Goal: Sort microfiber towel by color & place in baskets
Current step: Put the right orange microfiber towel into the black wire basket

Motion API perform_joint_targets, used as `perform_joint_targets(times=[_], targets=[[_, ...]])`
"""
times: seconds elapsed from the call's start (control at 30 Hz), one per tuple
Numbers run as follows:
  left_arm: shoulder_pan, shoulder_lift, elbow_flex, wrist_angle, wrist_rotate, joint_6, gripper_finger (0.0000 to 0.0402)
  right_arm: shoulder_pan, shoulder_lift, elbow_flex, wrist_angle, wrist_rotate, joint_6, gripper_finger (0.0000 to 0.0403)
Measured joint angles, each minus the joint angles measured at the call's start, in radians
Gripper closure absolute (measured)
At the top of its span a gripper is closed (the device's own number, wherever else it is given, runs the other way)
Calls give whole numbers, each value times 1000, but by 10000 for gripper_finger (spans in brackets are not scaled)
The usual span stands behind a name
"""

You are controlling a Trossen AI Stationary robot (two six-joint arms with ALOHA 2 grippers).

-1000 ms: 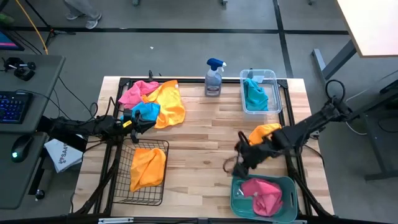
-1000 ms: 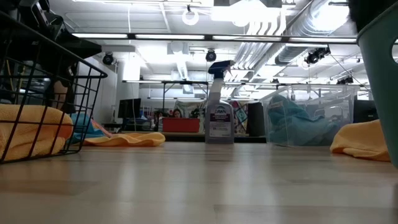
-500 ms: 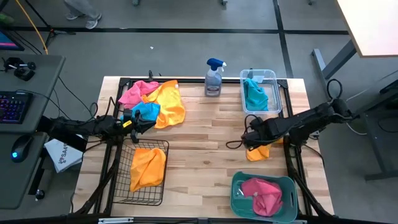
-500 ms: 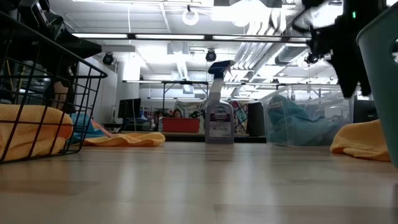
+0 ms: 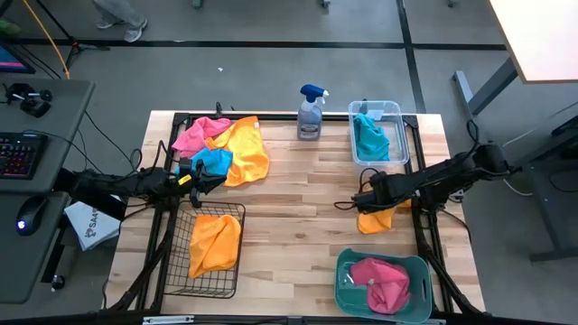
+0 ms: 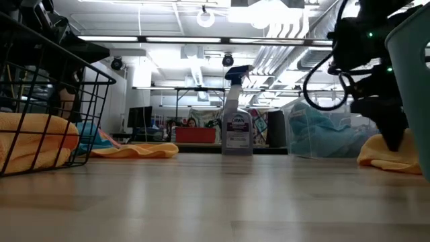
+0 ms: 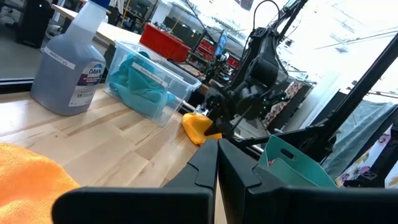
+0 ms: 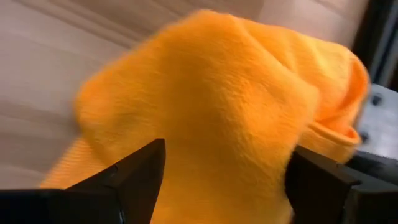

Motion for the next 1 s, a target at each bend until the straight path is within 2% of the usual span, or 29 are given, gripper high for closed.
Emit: perform_joint_targets(times=[0.1, 0.2, 0.27, 0.37, 0.4, 0.53, 0.67, 0.8, 1.0], targets=[[0, 0, 0, 0, 0, 0, 402, -5, 1, 0, 29, 3, -2, 137], [0, 0, 0, 0, 0, 0, 402, -7, 7, 0, 48, 2, -17, 188], [0, 0, 0, 0, 0, 0, 401, -7, 12, 0, 72, -9, -36, 248], [0, 0, 0, 0, 0, 0, 401, 2, 11, 14, 165, -28, -90, 365], [0, 0, 0, 0, 0, 0, 402, 8, 11, 32, 197, -28, -122, 382], [0, 0, 0, 0, 0, 0, 401, 14, 10, 180, 275, -22, -219, 395], [0, 0, 0, 0, 0, 0, 401, 21, 16, 367, 487, 20, -408, 399], [0, 0, 0, 0, 0, 0, 402, 8, 75, 530, 666, 19, -589, 400], [0, 0, 0, 0, 0, 0, 402, 4, 269, 780, 822, -152, -820, 402]])
